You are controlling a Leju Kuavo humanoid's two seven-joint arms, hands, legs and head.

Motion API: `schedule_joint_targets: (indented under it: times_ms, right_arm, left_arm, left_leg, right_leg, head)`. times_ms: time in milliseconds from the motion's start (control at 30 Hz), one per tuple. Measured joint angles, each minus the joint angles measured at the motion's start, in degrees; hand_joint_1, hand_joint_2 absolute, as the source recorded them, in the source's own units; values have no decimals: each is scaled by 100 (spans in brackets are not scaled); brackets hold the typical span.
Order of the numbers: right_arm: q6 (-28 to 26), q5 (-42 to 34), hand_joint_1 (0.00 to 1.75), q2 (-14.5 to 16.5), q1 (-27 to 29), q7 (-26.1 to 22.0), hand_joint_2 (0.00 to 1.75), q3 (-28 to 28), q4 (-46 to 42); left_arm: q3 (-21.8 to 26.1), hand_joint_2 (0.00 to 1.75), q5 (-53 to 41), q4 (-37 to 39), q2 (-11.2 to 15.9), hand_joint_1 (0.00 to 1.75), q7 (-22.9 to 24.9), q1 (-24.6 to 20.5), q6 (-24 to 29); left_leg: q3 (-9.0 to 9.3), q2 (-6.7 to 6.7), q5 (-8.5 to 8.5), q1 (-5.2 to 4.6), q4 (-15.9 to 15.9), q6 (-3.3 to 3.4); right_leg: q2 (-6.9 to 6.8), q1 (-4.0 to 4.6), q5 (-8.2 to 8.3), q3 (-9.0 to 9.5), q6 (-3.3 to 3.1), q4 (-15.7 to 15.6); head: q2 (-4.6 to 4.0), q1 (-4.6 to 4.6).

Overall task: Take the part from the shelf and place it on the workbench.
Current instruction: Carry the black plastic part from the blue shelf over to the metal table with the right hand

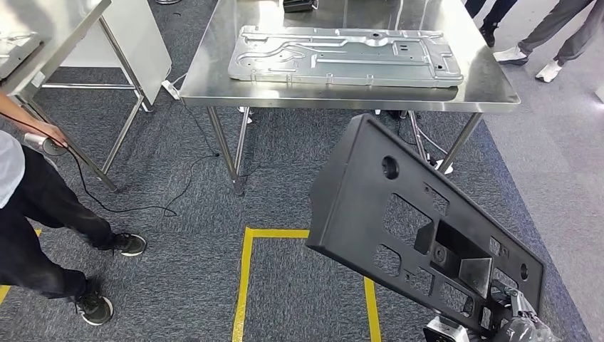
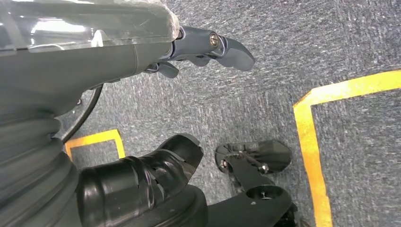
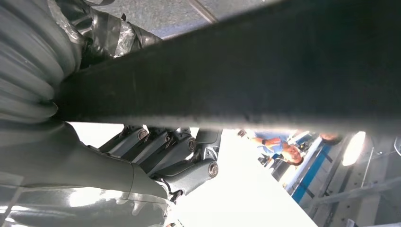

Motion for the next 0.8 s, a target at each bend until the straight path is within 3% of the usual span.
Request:
schedule_joint_targets:
  times_ms: [67,100,200,267,333,400,433,467,533,600,633,700,800]
  right_arm:
    - [1,-3,175,0,-8,2,175,0,4]
    - [2,-4,175,-1,-10,4,175,0,8]
    - [4,-8,175,-2,-8,12,175,0,17]
    - [3,-11,175,0,-12,17,175,0,14]
    - [2,-13,175,2,-17,20,175,0,13]
    - [2,-15,175,2,-20,20,175,0,15]
    - [2,-19,175,2,-19,20,175,0,16]
    - [2,-23,175,2,-20,20,175,0,16]
    - [2,-32,175,2,-20,20,175,0,16]
    - [2,-39,175,2,-24,17,175,0,17]
    - [2,-43,175,2,-26,15,175,1,17]
    - [2,-51,175,2,-28,8,175,2,16]
    - [2,-61,175,2,-29,-8,175,2,12]
  left_arm:
    - [0,175,-3,-1,10,0,-1,-3,-1]
    - [0,175,-3,-1,19,0,-1,-7,-1]
    - [0,175,-3,-2,32,0,-1,-16,-2]
    - [0,175,-3,-2,27,0,-1,-20,-3]
    - [-1,175,-4,-2,24,0,-1,-23,-4]
    - [-2,175,-5,-2,28,0,-1,-14,-4]
    - [-1,175,-6,-2,30,0,-1,-3,-4]
    - [-1,175,-8,-1,32,0,-1,9,-4]
    - [0,175,-17,-1,34,0,-1,24,-4]
    - [-1,175,-26,-2,53,0,0,20,-3]
    - [-1,175,-30,-2,62,0,1,14,-2]
    - [-2,175,-40,-2,70,0,1,11,-2]
    - [-2,175,-50,-1,56,0,2,18,-2]
  left_leg:
    - [0,-10,-124,50,129,-139]
    - [-9,-15,-180,53,183,-202]
    - [4,-17,-240,49,196,-319]
    - [-11,-36,-336,75,307,-346]
    - [-279,-74,-641,52,873,-309]
    - [-764,-108,-959,-13,1721,-239]
    - [-942,-120,-986,-46,1982,-197]
    - [-1029,-130,-888,-83,2039,-136]
    - [-883,-148,-411,-175,1489,27]
    - [-648,-177,-86,-255,832,184]
    - [-590,-188,-38,-285,655,224]
    - [-563,-193,-41,-310,539,230]
    - [-458,-171,36,-252,378,259]
  right_leg:
    - [-19,-50,302,318,83,-692]
    - [-12,-53,342,406,55,-884]
    - [41,-15,243,379,-166,-858]
    - [59,5,218,387,-272,-853]
    - [66,38,202,410,-354,-863]
    - [75,105,176,423,-409,-862]
    - [87,143,161,439,-433,-861]
    - [104,184,145,465,-456,-861]
    - [134,253,110,539,-487,-864]
    - [151,298,77,582,-486,-865]
    - [157,299,68,584,-469,-870]
    - [168,282,68,584,-413,-894]
    - [127,278,-49,531,-323,-734]
  head:
    - [0,11]
    - [0,14]
    - [0,-3]
    - [0,-15]
    - [0,-26]
    - [0,-30]
    - [0,-31]
    - [0,-30]
    - [0,-30]
    - [0,-22]
    - [0,-16]
    - [0,-19]
    - [0,-12]
